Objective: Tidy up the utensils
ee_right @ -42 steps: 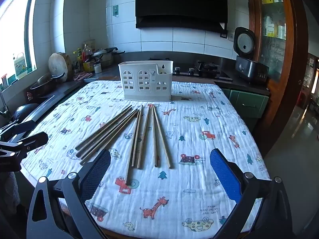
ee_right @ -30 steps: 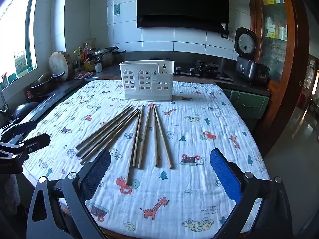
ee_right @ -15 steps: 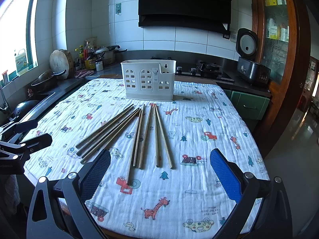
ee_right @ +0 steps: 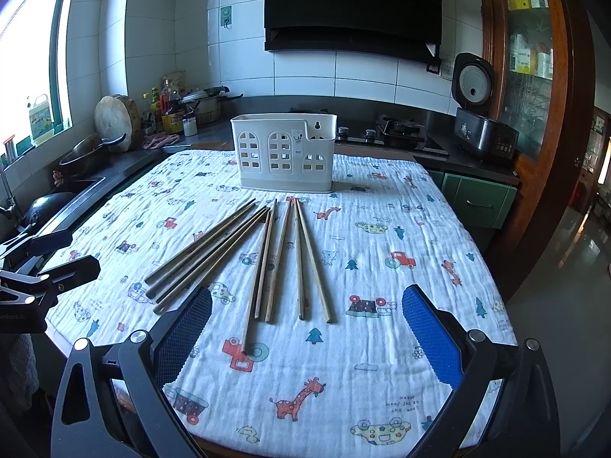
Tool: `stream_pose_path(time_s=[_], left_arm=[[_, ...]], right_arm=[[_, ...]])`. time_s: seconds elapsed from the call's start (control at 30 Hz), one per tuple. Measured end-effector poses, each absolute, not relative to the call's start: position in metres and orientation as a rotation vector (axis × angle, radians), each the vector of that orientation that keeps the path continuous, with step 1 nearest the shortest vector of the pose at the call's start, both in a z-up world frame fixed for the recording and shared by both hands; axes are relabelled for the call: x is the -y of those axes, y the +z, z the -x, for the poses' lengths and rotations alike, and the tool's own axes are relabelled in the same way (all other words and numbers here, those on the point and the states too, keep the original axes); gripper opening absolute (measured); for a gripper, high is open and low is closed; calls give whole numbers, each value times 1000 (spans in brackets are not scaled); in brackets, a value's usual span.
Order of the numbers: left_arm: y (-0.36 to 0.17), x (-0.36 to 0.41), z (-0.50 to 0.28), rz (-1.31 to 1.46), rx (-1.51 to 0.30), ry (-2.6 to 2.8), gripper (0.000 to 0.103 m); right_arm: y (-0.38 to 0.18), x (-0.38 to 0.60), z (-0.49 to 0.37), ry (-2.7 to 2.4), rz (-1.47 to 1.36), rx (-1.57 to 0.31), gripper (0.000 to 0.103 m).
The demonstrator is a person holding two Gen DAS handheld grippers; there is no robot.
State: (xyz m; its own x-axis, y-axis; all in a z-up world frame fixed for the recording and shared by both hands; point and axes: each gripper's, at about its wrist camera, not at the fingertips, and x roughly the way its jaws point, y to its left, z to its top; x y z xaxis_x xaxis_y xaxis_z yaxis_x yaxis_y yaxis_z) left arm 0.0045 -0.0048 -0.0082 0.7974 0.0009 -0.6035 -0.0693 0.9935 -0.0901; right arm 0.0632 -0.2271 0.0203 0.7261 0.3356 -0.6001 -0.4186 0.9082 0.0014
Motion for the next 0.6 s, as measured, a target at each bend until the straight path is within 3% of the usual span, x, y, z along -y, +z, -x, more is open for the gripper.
stream_pose_path(time_s=[0.6], left_arm=[[-11,5,-6,112,-656,34,98]], right_arm=[[18,227,-64,420,134,-639,97]])
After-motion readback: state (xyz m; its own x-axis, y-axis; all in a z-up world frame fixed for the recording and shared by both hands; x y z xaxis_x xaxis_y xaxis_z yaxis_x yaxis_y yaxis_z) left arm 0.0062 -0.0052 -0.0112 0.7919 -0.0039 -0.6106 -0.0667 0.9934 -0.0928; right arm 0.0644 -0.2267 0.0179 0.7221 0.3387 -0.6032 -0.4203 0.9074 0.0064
